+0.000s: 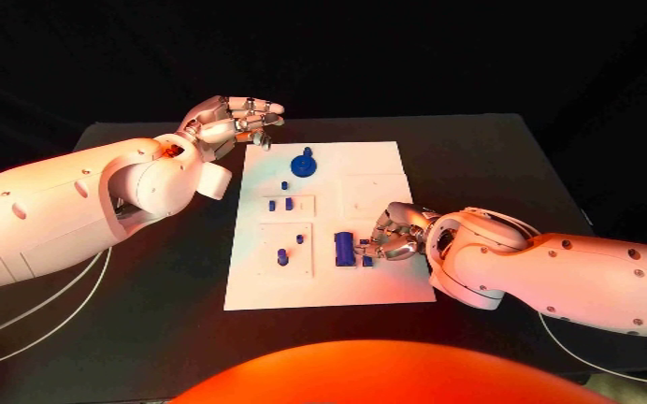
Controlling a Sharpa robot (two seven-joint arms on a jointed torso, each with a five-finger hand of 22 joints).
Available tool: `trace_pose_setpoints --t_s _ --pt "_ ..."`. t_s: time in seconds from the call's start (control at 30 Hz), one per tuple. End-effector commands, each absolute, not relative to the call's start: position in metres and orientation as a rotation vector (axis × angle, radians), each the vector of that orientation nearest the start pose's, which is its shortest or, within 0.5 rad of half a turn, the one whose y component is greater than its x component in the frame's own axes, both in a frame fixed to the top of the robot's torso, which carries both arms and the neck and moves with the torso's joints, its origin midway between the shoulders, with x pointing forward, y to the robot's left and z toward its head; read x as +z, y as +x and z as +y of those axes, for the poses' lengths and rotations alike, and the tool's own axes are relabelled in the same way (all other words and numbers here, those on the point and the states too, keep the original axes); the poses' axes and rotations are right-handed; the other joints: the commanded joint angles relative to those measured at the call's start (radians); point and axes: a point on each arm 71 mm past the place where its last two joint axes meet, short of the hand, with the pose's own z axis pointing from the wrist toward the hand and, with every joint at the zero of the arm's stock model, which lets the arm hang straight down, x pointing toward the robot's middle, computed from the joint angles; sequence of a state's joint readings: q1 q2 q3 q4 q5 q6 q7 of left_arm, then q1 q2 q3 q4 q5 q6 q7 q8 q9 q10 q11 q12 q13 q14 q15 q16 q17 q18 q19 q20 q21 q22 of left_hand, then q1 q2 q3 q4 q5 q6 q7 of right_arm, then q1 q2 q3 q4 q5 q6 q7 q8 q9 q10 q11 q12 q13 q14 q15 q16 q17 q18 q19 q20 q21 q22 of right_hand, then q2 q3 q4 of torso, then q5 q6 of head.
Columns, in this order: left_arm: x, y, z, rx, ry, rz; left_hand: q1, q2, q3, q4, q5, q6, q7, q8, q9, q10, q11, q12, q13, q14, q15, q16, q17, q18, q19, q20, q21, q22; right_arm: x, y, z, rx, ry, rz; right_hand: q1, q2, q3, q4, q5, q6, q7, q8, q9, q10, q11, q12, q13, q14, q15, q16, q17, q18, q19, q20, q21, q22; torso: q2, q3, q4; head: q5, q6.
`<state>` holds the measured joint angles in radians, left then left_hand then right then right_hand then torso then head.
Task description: Assemble the parts on the task board
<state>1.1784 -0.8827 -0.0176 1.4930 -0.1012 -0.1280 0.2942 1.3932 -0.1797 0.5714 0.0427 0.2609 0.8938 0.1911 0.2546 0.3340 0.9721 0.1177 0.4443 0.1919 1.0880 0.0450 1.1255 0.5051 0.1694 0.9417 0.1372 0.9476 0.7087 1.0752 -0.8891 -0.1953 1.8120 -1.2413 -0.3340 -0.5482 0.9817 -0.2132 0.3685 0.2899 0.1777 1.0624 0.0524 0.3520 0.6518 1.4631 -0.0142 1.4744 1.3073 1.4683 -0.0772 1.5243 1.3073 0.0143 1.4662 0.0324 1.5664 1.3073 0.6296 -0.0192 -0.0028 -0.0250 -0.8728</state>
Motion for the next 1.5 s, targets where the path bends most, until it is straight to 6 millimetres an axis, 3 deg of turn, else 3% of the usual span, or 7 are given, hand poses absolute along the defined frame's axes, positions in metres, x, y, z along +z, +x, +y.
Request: trace_pose_setpoints --t_s 0.03,0.13,0.3,0.47,0.9,1.5 --pt "-0.186 0.488 0.224 -1.597 -1.027 1.605 0.006 0.001 0.005 0.000 0.005 -0.004 0.000 0.002 0.001 -0.006 0.003 0.004 -0.001 -0.007 -0.002 -0.003 -0.001 0.016 0.006 0.000 -0.003 0.000 -0.281 0.372 -0.171 0.525 0.196 2.167 -0.010 0.000 -0.008 0.001 0.001 0.005 -0.001 -0.002 0.000 0.071 -0.007 0.004 0.214 0.080 -0.008 0.001 0.144 -0.014 0.105 -0.010 0.004 0.263 0.000 0.0004 -0.0002 -0.001 0.000" --pt "-0.186 0.488 0.224 -1.596 -1.027 1.605 0.006 0.001 0.005 0.000 0.005 -0.004 0.000 0.002 0.001 -0.006 0.003 0.004 -0.001 -0.007 -0.002 -0.003 -0.001 0.016 0.006 0.000 -0.003 0.000 -0.280 0.371 -0.174 0.522 0.194 2.165 0.004 0.001 -0.015 -0.006 0.004 0.004 -0.001 -0.002 -0.001 0.071 -0.008 0.004 0.214 0.080 -0.008 0.001 0.144 -0.014 0.105 -0.010 0.004 0.263 0.000 0.0013 0.0001 0.001 0.000" --pt "-0.186 0.488 0.226 -1.592 -1.029 1.604 0.006 0.001 0.005 0.000 0.005 -0.004 0.000 0.002 0.001 -0.006 0.003 0.004 -0.001 -0.007 -0.002 -0.003 -0.001 0.016 0.006 0.000 -0.003 0.000 -0.278 0.368 -0.180 0.524 0.189 2.167 0.066 -0.001 -0.041 -0.019 -0.038 0.004 -0.001 -0.001 -0.005 0.072 -0.008 0.004 0.215 0.080 -0.008 0.001 0.146 -0.014 0.105 -0.010 0.004 0.263 0.000 0.0011 -0.0003 0.002 0.000" --pt "-0.186 0.489 0.226 -1.589 -1.030 1.602 0.006 0.001 0.005 0.000 0.005 -0.004 0.000 0.002 0.001 -0.006 0.003 0.004 -0.001 -0.007 -0.002 -0.003 -0.001 0.016 0.006 0.000 -0.003 0.000 -0.277 0.364 -0.183 0.528 0.184 2.177 0.084 -0.003 -0.057 -0.019 -0.059 0.004 -0.001 -0.001 -0.007 0.072 -0.008 0.004 0.216 0.080 -0.008 0.002 0.148 -0.014 0.105 -0.010 0.004 0.263 0.000 0.0014 0.0003 0.003 0.000" --pt "-0.187 0.489 0.227 -1.587 -1.031 1.603 0.006 0.001 0.005 0.000 0.005 -0.004 0.000 0.002 0.001 -0.006 0.003 0.004 -0.001 -0.007 -0.002 -0.003 -0.001 0.016 0.006 0.000 -0.003 0.000 -0.278 0.363 -0.187 0.526 0.179 2.195 0.092 -0.002 -0.062 -0.019 -0.065 0.004 -0.001 -0.001 -0.007 0.072 -0.008 0.004 0.216 0.080 -0.008 0.002 0.149 -0.014 0.105 -0.010 0.004 0.263 0.001 0.0004 0.0006 0.005 0.000" --pt "-0.187 0.489 0.228 -1.585 -1.031 1.603 0.004 0.001 0.005 0.001 0.003 -0.004 0.001 0.002 0.001 -0.007 0.003 0.005 -0.002 -0.008 -0.001 -0.003 -0.002 0.016 0.006 0.000 -0.002 0.000 -0.287 0.376 -0.185 0.494 0.164 2.160 0.123 0.011 -0.068 -0.022 -0.072 0.005 -0.001 -0.001 -0.011 0.073 -0.008 0.006 0.217 0.081 -0.008 0.002 0.149 -0.014 0.105 -0.010 0.004 0.263 0.000 0.0000 0.0007 0.009 0.000"
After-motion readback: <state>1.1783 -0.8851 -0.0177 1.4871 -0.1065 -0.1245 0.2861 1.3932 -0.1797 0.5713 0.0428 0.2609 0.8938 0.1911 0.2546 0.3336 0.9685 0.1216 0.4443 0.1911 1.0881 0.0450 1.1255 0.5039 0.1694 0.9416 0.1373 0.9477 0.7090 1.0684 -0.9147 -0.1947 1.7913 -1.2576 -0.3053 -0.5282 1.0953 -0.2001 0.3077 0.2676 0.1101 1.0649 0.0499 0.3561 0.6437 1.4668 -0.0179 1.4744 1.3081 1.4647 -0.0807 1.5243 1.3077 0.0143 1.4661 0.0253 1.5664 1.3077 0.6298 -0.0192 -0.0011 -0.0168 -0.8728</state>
